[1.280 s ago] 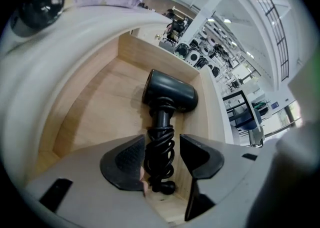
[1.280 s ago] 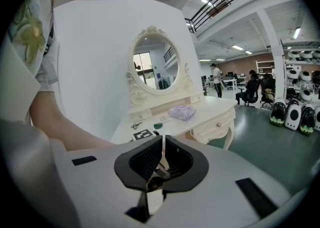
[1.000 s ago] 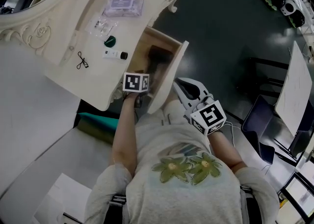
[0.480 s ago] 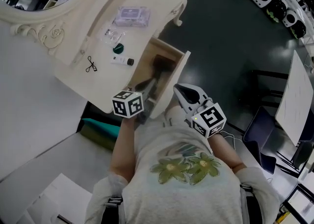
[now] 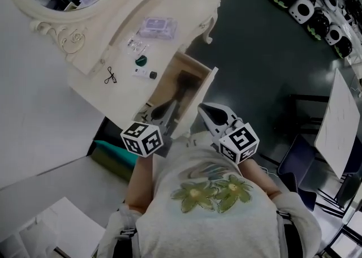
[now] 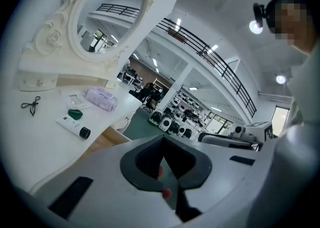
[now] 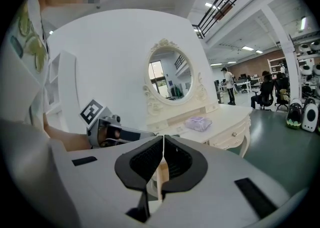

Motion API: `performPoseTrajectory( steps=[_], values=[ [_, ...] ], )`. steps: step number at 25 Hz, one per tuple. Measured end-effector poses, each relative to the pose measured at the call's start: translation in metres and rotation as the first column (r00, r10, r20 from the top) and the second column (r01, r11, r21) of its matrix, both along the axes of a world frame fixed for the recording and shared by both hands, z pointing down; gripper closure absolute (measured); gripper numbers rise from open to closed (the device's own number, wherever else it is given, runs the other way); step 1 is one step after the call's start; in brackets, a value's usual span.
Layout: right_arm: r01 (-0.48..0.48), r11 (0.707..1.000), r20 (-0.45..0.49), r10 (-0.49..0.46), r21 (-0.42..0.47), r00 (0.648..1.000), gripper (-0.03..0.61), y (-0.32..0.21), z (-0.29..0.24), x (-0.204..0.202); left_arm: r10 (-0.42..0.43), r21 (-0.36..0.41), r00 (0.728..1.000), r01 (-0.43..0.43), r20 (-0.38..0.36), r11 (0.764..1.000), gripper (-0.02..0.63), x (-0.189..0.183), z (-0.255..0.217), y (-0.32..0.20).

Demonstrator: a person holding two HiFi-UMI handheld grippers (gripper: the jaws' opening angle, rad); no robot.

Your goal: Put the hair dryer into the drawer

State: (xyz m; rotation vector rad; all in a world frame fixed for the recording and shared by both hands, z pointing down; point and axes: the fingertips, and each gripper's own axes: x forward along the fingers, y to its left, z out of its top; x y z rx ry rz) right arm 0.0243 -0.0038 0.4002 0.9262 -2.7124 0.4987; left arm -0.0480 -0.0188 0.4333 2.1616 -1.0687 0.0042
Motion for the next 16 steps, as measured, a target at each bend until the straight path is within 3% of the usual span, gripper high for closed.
performPoseTrajectory(
  steps=[4,8,16],
  values=[
    [0.02,0.999,0.052,-0.019,-0.031,0.998,0.554,0.012,-0.012,0.004,0.048,0.038,0.999,-0.049,0.02,0.998,0.604,0.019,-0.019,0.013],
    [0.02,0.999,0.067,-0.018,-0.031,0.998,0.554,0.027,-0.027,0.025,0.011,0.1,1.0,-0.009,-0.02,0.995,0.603,0.042,-0.039,0.022],
    [-0.013,0.997,0.05,0.016,-0.074,0.999,0.554,0.062,-0.026,0.082,0.004,0.122,0.988,-0.023,0.154,0.992,0.604,0.078,-0.043,0.056]
  ],
)
